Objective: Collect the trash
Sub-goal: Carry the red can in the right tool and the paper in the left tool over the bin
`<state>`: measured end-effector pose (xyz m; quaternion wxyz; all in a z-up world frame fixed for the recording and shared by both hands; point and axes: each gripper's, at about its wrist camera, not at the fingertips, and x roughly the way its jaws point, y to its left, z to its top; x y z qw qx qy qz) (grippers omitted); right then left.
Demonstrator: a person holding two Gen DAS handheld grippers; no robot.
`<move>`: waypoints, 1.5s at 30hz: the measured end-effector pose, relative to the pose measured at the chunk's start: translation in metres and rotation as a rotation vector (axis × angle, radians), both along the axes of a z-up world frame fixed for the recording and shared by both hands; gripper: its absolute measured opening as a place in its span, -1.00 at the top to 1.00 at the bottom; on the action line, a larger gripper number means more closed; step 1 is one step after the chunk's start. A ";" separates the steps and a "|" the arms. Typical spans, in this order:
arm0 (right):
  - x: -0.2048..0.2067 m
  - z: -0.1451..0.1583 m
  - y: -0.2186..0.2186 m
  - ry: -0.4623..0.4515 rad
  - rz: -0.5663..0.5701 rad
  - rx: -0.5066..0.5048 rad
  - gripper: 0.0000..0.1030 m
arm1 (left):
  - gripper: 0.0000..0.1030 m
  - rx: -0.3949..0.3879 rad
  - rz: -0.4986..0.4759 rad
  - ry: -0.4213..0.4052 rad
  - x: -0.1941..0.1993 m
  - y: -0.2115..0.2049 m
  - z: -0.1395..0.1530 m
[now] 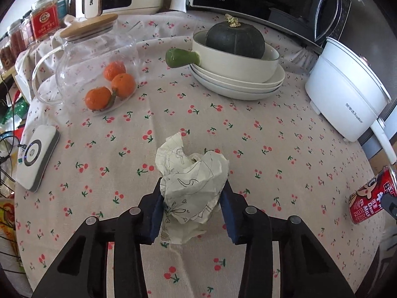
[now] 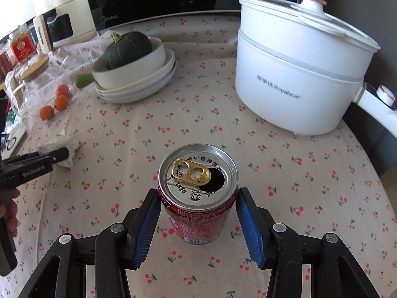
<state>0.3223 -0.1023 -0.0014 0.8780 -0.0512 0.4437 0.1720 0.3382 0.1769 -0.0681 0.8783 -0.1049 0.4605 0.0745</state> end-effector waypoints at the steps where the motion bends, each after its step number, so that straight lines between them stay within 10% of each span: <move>1: -0.003 0.001 -0.001 0.002 -0.003 -0.002 -0.06 | 0.16 -0.008 0.000 -0.002 -0.007 0.000 0.003; 26: -0.148 0.050 -0.044 -0.005 -0.067 -0.014 -0.06 | 0.16 -0.110 -0.065 -0.027 -0.193 -0.039 0.043; 45: -0.192 0.041 -0.101 0.051 -0.144 0.009 -0.06 | 0.16 -0.141 -0.230 -0.074 -0.221 -0.118 0.066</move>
